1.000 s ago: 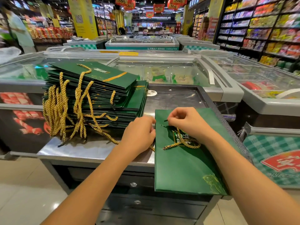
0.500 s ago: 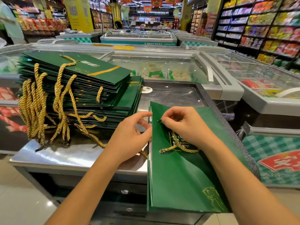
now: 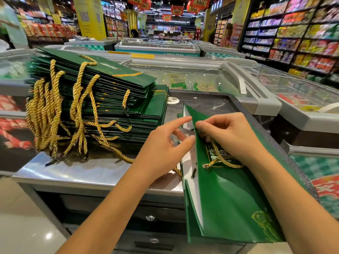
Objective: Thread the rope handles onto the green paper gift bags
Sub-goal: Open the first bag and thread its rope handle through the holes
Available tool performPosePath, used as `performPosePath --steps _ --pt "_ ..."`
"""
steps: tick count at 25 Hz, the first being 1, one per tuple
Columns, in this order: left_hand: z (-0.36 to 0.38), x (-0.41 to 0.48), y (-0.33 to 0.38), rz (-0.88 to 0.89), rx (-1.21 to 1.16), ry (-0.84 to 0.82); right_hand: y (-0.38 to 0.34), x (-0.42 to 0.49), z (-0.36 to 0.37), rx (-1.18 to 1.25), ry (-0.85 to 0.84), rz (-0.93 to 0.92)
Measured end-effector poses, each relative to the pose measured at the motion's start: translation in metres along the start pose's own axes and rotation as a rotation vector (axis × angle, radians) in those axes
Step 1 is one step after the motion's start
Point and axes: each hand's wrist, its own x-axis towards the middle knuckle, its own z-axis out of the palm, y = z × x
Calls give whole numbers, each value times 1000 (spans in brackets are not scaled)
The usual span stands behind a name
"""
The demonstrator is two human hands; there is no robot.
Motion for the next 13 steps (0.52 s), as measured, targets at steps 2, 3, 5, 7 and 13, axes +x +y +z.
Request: performPosePath --steps 2,3,5,7,13 --pt "1 1 -1 23 0 11 -3 -2 2 -31 19 -37" --pt "1 1 -1 32 3 15 -5 -3 4 -36 25 -43" --pt "1 2 -1 47 6 20 -6 -5 6 -40 26 -32" --pt "2 3 -1 61 21 21 -5 -4 7 -40 20 -17" --pt "5 4 -2 77 190 35 -3 -2 4 -40 12 20"
